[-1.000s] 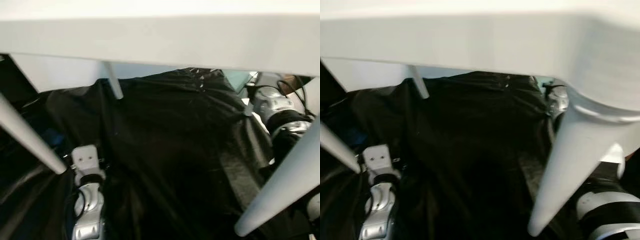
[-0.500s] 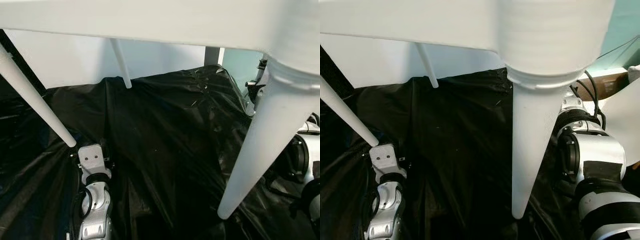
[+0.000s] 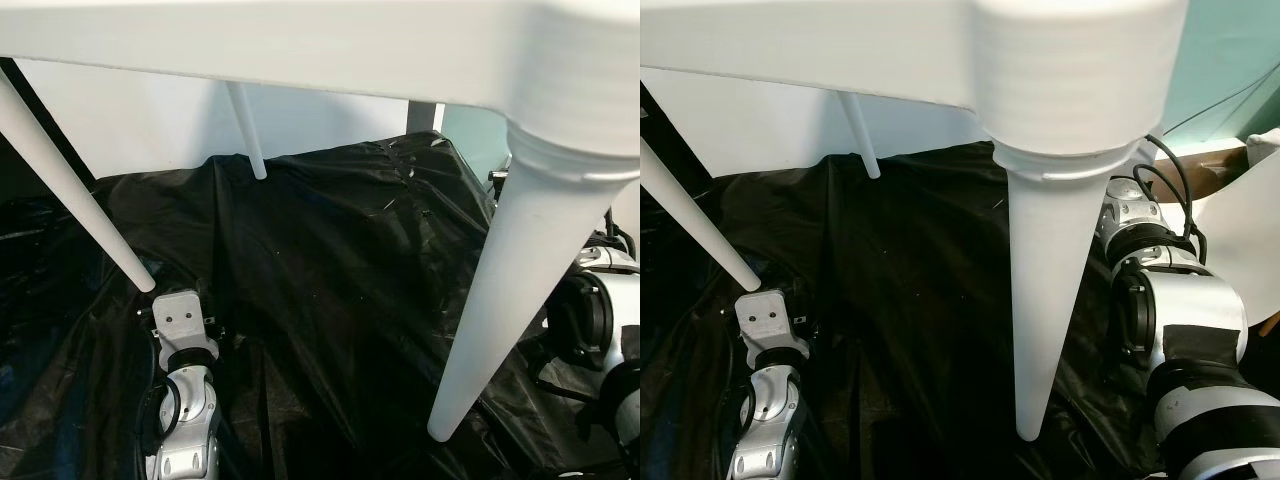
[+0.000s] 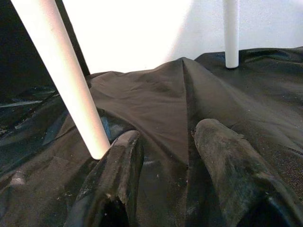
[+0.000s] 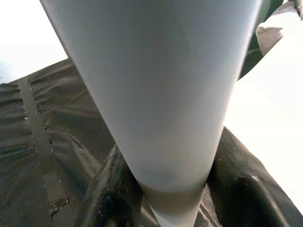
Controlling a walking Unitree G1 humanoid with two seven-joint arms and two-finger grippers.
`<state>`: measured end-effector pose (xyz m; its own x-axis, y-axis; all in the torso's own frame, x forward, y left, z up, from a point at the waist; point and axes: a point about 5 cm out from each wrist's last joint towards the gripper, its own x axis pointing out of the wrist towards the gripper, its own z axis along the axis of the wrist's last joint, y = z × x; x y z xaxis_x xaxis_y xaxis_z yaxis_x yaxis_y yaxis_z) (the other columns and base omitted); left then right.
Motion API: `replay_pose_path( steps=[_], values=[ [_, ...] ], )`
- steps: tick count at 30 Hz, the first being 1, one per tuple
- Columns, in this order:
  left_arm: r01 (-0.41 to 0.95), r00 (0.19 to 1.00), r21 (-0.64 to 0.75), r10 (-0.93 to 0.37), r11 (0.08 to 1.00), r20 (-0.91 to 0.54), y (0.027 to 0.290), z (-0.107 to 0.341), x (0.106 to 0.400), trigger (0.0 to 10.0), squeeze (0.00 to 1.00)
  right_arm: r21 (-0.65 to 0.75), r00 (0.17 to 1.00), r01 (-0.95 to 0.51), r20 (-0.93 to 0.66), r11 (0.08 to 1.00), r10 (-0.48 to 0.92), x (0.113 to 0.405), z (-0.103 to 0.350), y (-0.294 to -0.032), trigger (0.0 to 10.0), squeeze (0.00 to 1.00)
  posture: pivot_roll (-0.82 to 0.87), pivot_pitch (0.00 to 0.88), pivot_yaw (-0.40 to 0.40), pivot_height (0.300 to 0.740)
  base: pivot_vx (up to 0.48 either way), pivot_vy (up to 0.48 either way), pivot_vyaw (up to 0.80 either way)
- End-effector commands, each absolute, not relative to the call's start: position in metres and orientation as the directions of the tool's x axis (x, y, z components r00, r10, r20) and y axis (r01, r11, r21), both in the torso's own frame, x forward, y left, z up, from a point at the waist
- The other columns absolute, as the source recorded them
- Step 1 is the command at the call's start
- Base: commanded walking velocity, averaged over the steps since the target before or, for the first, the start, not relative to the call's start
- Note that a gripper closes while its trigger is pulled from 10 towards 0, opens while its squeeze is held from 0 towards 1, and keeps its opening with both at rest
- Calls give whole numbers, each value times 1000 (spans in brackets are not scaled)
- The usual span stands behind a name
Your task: Building children table
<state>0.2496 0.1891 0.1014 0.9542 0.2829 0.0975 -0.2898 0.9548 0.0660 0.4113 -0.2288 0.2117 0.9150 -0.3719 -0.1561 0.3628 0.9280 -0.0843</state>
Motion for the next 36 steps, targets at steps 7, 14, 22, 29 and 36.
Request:
replay_pose_path(
  steps=[7, 14, 22, 29, 36],
  values=[
    [-311, 948, 82, 303, 947, 96, 192, 101, 246, 10000, 0, -63, 908, 377, -173, 924, -383, 406, 187, -221, 10000, 0, 142, 0, 84, 740, 0, 0, 0],
    [-301, 952, 86, 294, 950, 90, 192, 100, 244, 10000, 0, -58, 918, 373, -122, 926, -378, 390, 152, -211, 10000, 1000, 118, 0, 91, 740, 0, 0, 0],
    [-278, 959, 88, 271, 956, 87, 188, 99, 246, 10000, 0, -61, 922, 383, -38, 922, -385, 374, 138, -210, 10000, 0, 103, 0, 95, 740, 0, 0, 0],
    [-221, 972, 59, 215, 974, 96, 184, 99, 235, 10000, 0, -93, 975, 206, 100, 974, -197, 329, 126, -188, 10000, 0, 98, 0, 89, 740, 0, 0, 0],
    [-114, 988, 4, 113, 993, 104, 175, 99, 225, 10000, 0, -154, 990, 71, 133, 986, -50, 297, 115, -180, 10000, 0, 86, 0, 86, 740, 0, 0, 0]
  ],
)
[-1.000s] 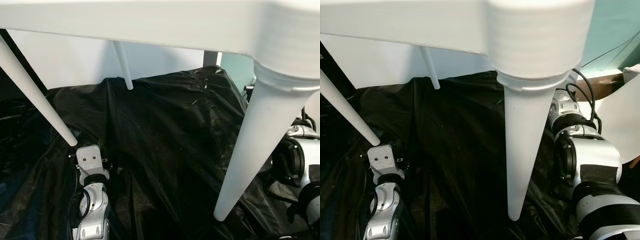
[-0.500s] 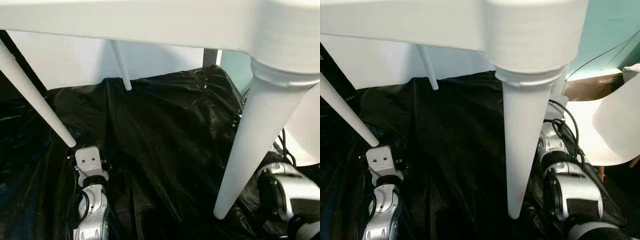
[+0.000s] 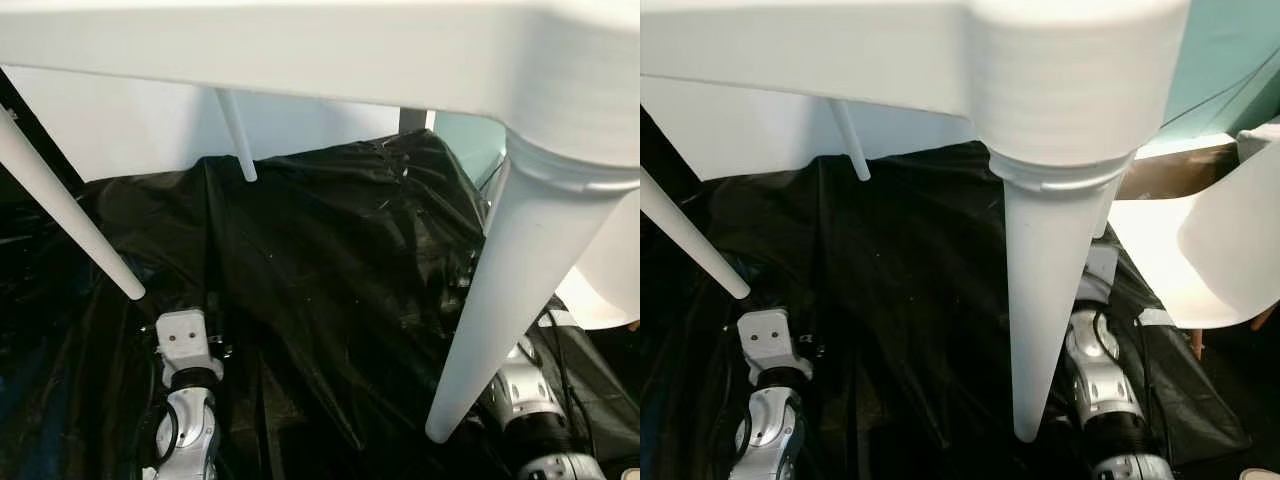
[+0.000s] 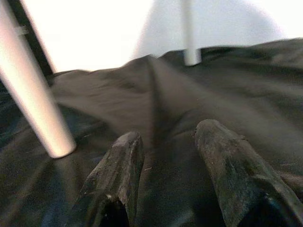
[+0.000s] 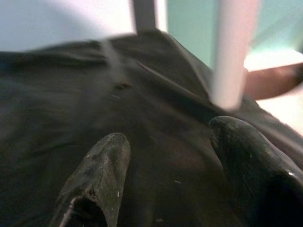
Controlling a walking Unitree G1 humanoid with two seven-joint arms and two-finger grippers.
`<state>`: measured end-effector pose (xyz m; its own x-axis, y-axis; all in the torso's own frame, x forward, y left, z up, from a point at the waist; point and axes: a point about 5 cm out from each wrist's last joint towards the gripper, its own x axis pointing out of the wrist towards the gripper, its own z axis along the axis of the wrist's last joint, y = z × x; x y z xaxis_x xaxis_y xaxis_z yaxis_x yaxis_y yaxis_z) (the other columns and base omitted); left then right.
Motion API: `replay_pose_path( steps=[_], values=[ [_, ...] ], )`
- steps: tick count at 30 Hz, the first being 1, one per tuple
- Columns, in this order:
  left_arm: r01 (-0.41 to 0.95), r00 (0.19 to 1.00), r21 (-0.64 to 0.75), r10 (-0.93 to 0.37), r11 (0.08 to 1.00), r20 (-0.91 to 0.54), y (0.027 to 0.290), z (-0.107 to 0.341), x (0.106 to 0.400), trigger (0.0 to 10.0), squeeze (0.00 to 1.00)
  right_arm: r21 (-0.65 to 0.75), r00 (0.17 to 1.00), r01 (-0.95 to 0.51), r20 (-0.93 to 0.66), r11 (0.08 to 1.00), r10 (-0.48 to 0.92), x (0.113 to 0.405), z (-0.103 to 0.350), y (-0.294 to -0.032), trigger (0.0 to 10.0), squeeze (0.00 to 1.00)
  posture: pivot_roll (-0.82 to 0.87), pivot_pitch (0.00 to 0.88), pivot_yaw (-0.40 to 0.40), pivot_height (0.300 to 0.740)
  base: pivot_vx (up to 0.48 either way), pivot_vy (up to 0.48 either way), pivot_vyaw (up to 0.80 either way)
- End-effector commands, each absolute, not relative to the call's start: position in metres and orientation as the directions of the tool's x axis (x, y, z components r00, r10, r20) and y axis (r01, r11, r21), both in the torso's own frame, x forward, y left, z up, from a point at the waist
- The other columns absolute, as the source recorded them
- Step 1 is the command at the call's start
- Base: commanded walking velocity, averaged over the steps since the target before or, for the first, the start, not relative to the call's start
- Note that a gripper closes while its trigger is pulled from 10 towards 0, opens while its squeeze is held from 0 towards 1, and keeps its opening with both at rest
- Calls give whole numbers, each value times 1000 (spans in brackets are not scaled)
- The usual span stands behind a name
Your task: Building children table
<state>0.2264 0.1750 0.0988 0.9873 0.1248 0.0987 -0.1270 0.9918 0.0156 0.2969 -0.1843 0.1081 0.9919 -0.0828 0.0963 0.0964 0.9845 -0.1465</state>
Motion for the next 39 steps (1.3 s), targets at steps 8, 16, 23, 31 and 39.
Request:
replay_pose_path(
  steps=[8, 16, 23, 31, 39],
  values=[
    [-87, 991, -12, 88, 996, 100, 175, 99, 214, 10000, 0, -137, 992, -36, 119, 990, 52, 274, 115, -177, 10000, 0, 75, 0, 80, 740, 0, 0, 0],
    [-90, 993, 3, 90, 996, 73, 175, 94, 196, 10000, 0, -111, 988, -103, 107, 989, 115, 255, 119, -176, 10000, 0, 74, 0, 67, 740, 0, 0, 0],
    [-111, 993, 18, 110, 994, 52, 175, 87, 188, 10000, 0, -126, 985, -128, 98, 984, 140, 255, 119, -176, 10000, 0, 87, 0, 51, 740, 0, 0, 114],
    [-119, 992, 19, 118, 993, 53, 173, 88, 189, 10000, 0, -120, 986, -144, 72, 982, 154, 256, 118, -172, 10000, 0, 96, 0, 49, 740, 0, 0, 600],
    [-120, 992, 23, 119, 993, 43, 173, 87, 185, 10000, 0, -79, 986, -150, 62, 986, 155, 256, 119, -171, 10000, 0, 101, 0, 51, 740, 0, 0, 0]
  ],
)
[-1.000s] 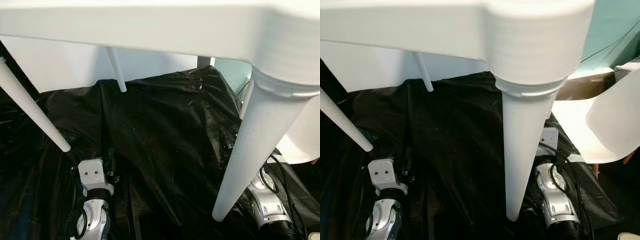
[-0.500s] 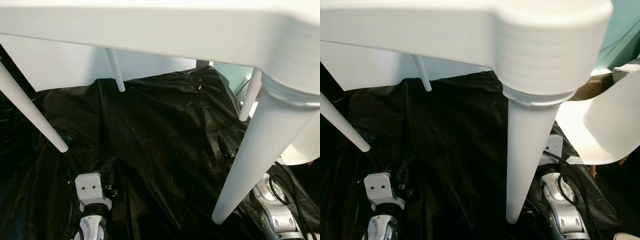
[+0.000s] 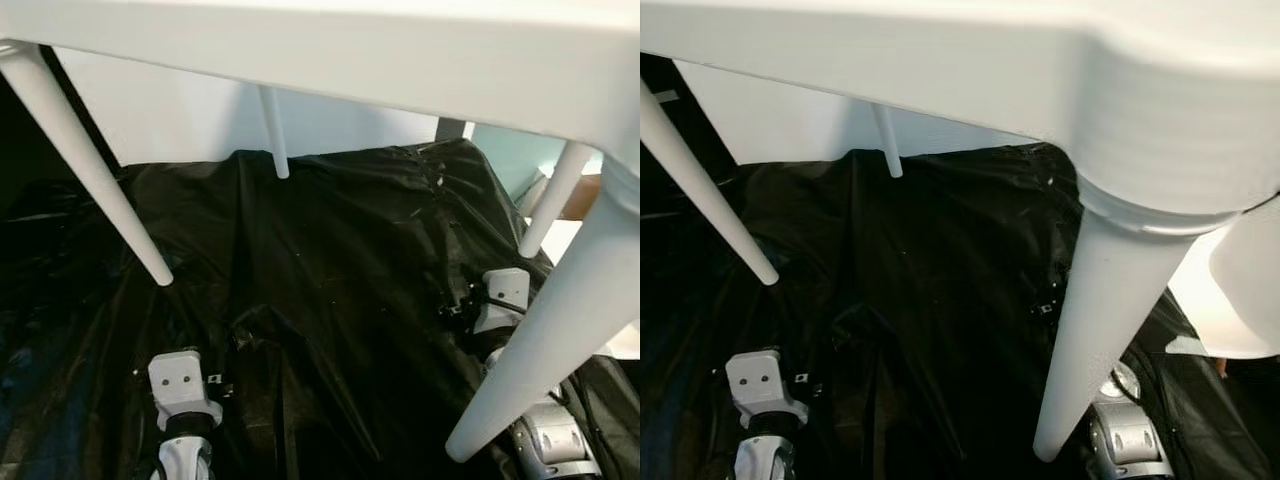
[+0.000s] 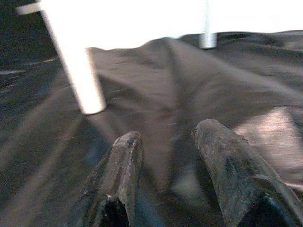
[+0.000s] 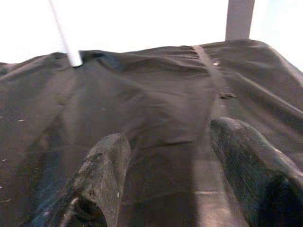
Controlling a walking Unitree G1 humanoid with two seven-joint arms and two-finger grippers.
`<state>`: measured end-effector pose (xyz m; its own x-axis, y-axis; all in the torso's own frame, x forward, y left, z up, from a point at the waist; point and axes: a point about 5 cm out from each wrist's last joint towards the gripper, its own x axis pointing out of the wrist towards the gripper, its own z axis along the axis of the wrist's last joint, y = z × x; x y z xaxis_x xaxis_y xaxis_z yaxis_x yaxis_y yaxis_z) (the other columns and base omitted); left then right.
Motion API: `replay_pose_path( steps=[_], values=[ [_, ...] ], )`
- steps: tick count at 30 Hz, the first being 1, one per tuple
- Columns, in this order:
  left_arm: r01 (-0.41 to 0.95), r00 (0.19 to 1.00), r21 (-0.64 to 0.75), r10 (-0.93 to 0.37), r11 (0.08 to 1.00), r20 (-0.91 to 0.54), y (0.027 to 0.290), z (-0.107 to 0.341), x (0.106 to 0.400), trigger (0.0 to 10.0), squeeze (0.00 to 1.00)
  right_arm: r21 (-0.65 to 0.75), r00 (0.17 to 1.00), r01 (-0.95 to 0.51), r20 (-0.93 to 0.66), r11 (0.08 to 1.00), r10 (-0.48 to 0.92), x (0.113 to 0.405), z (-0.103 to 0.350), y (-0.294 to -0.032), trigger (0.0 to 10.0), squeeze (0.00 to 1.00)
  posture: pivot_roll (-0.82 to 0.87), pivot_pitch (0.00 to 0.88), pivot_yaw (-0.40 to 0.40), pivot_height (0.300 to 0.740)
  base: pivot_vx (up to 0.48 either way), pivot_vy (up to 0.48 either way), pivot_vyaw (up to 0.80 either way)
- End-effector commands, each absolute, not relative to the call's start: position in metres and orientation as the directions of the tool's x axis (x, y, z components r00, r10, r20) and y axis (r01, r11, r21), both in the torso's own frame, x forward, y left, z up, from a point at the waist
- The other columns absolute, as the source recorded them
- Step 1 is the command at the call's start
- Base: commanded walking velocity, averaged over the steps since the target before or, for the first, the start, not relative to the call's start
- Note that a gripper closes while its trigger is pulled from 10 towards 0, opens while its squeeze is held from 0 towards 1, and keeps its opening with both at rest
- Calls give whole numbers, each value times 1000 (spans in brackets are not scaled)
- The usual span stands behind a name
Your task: Building children table
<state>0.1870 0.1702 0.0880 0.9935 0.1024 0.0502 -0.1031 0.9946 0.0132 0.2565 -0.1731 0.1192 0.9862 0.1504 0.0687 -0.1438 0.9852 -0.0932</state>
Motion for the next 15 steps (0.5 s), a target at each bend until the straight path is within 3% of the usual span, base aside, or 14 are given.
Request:
replay_pose_path(
  steps=[1, 15],
  values=[
    [-120, 992, 24, 119, 992, 42, 173, 87, 184, 10000, 0, -78, 985, -154, 61, 985, 159, 255, 118, -171, 10000, 0, 105, 0, 52, 740, 0, 0, 0],
    [-163, 985, 3, 162, 987, 60, 168, 90, 191, 10000, 0, -75, 980, -175, 80, 982, 181, 256, 119, -168, 10000, 0, 122, 0, 39, 740, 0, 0, 0]
  ],
)
